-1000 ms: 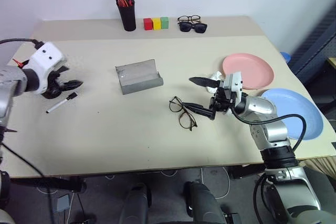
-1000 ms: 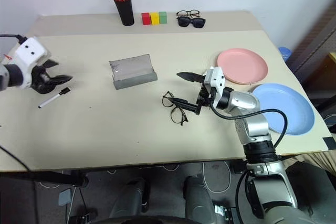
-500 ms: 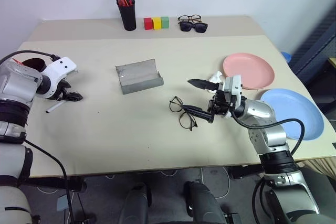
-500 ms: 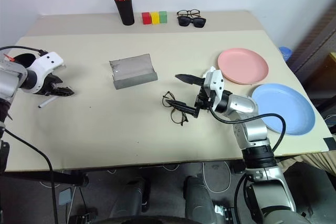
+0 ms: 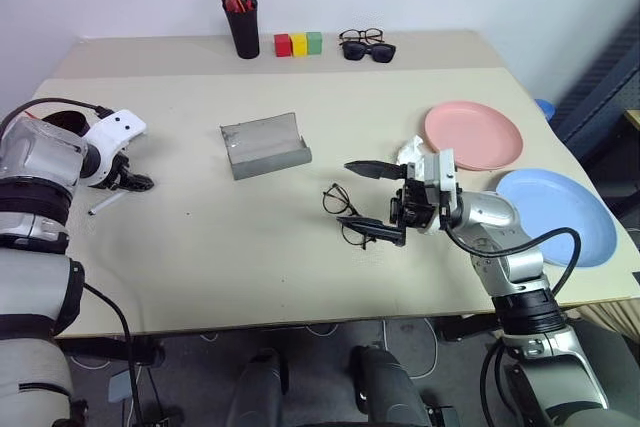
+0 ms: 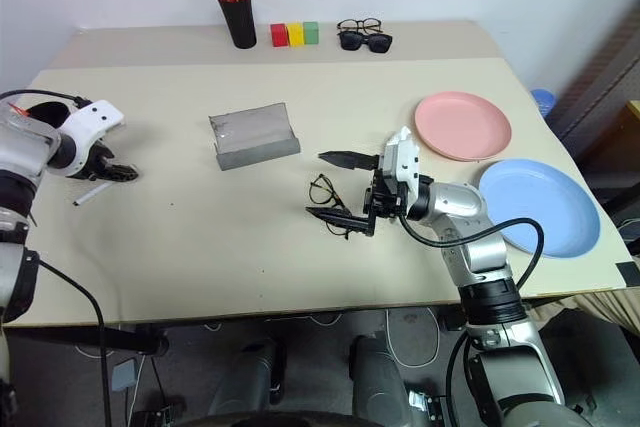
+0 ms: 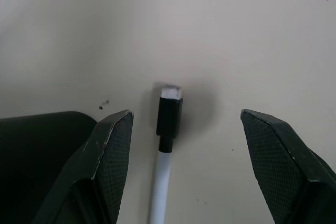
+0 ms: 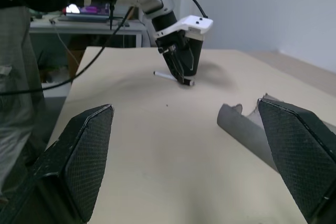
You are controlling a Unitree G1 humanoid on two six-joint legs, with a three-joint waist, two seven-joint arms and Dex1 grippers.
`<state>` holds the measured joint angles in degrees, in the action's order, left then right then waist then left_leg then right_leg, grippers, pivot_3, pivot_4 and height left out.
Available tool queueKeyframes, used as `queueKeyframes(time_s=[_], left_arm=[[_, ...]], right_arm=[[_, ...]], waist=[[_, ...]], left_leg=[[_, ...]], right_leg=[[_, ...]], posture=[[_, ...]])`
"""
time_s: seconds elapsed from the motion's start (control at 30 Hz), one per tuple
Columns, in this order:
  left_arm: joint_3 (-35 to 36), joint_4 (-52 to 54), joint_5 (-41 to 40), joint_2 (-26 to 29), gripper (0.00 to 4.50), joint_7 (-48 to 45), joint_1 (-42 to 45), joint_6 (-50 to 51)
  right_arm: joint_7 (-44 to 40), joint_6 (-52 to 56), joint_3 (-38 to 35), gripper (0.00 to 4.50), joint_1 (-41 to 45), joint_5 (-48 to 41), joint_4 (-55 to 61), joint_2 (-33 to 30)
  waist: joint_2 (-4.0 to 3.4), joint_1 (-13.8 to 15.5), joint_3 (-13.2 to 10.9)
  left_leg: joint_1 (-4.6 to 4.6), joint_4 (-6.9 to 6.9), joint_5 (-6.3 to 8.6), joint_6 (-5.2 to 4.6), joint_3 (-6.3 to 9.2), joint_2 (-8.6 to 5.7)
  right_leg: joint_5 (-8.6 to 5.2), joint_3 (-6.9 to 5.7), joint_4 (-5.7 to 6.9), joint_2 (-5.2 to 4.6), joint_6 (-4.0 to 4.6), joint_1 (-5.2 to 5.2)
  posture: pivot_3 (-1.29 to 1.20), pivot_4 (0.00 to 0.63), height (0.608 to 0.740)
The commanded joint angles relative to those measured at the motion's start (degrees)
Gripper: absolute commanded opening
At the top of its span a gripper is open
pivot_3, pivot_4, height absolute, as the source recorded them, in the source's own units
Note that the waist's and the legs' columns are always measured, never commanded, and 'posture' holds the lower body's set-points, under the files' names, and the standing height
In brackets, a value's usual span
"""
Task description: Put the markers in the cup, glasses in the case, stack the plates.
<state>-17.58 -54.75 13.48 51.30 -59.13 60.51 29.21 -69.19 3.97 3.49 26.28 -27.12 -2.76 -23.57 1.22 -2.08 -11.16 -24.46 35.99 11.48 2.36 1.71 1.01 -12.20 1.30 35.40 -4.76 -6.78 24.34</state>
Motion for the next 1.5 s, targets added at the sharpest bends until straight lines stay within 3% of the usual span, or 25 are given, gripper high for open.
queueKeyframes(time_s=[0.03,0.23,0.27,0.33,0.5,0.7,0.83,0.9,1.0,1.1,1.17,1.4,1.5], left_arm=[[0.2,-2.26,2.03,-0.15,3.31,2.1,2.21,-0.6],[0.2,-6.36,3.32,-2.62,3.31,3.38,2.8,-1.58],[0.46,-7.35,3.14,-3.29,3.08,3.32,2.99,-1.46],[0.94,-9.06,2.74,-4.36,2.52,2.76,3.49,-0.6],[1.16,-11.29,2.95,-5.68,0.04,2.61,3.81,-0.39],[2.83,-5.81,0.95,-4.37,0.01,-1.52,2.26,-0.88],[7.93,14.74,-6.64,-1.26,0.01,-10.23,-4.83,-1.45],[14.59,32.14,-12.26,-1.0,0.01,-9.0,-11.57,-0.77],[24.1,45.81,-18.11,-4.42,0.01,-1.32,-15.54,2.01],[34.12,42.28,-16.09,-12.11,0.01,24.23,-11.14,-4.28],[39.26,38.0,-13.41,-14.91,0.01,40.29,-10.14,-16.79],[45.75,23.91,-8.57,-16.26,0.01,70.76,-11.26,-46.58],[46.43,19.27,-7.51,-15.56,0.01,78.31,-12.23,-51.03]], right_arm=[[-0.7,-2.06,0.13,4.5,0.99,0.2,-0.33,0.64],[-0.56,-3.35,0.01,4.5,0.9,0.53,-1.4,1.14],[-0.44,-3.45,-0.05,4.5,0.83,0.57,-1.38,1.21],[-0.3,-3.56,-0.14,4.5,0.66,0.65,-1.3,1.27],[-0.05,-3.79,-0.32,4.5,0.1,0.78,-1.16,1.04],[0.38,-3.97,-0.52,4.5,-0.2,0.88,-1.34,0.8],[0.52,-4.5,-0.74,4.5,0.23,1.26,-2.48,0.59],[1.08,-4.86,-0.96,4.5,1.01,1.55,-3.48,0.89],[1.98,-5.95,-0.93,4.5,2.39,1.88,-5.05,2.27],[2.05,-6.3,0.08,4.5,3.82,1.97,-6.15,4.32],[2.55,-6.67,0.52,4.5,5.37,2.55,-7.97,5.97],[2.96,-9.4,0.69,4.5,10.4,4.15,-14.21,9.92],[2.76,-9.92,0.48,4.5,11.43,4.44,-15.42,10.62]], waist=[[0.01,-0.01,0.0],[0.01,0.05,0.0],[0.01,0.1,0.0],[0.0,0.22,0.0],[-0.02,0.39,0.02],[-0.03,0.45,0.02],[0.0,0.88,0.0],[0.0,0.91,-0.01],[0.0,1.16,-0.01],[0.02,1.29,0.0],[0.01,0.86,0.02],[0.02,0.61,0.02],[0.02,1.1,0.02]], left_leg=[[0.0,0.0,0.0,0.0,0.0,0.0],[0.0,0.01,0.0,0.0,0.01,0.0],[0.0,0.01,0.0,0.0,0.0,0.0],[0.01,0.02,0.0,0.0,0.0,0.0],[0.06,0.05,0.0,0.0,0.01,0.0],[0.07,0.06,0.0,0.0,0.01,0.0],[0.02,0.03,0.0,0.0,0.01,0.0],[0.01,0.0,0.0,0.01,0.0,0.01],[0.0,0.02,0.0,0.01,0.01,0.02],[0.1,0.15,-0.01,0.0,0.06,0.01],[0.18,0.19,-0.01,-0.01,0.06,0.02],[0.3,0.05,-0.01,0.0,0.03,0.01],[0.29,0.07,-0.01,0.0,0.01,0.01]], right_leg=[[0.0,0.0,0.01,0.0,-0.01,0.0],[0.01,0.0,0.02,0.0,-0.02,0.0],[0.01,0.0,0.02,0.0,-0.02,0.0],[0.01,0.0,0.05,0.0,-0.02,0.0],[0.01,0.0,0.13,0.0,-0.03,-0.01],[0.01,0.0,0.16,0.0,-0.02,-0.01],[0.01,0.01,0.1,0.0,-0.01,-0.01],[0.02,0.03,0.03,-0.01,0.01,-0.01],[0.02,0.06,0.04,-0.03,0.02,0.0],[0.03,0.04,0.16,0.01,0.02,-0.08],[0.05,0.05,0.2,0.05,-0.01,-0.13],[0.07,0.08,0.4,0.04,0.0,-0.09],[0.07,0.08,0.41,0.04,0.0,-0.09]], posture=[[0.0,0.15,0.74],[0.0,0.15,0.74],[0.0,0.15,0.74],[0.0,0.15,0.74],[0.0,0.15,0.74],[0.0,0.15,0.74],[0.0,0.15,0.74],[0.0,0.15,0.74],[0.0,0.15,0.74],[0.0,0.15,0.74],[0.0,0.15,0.74],[0.0,0.15,0.74],[0.0,0.15,0.74]])
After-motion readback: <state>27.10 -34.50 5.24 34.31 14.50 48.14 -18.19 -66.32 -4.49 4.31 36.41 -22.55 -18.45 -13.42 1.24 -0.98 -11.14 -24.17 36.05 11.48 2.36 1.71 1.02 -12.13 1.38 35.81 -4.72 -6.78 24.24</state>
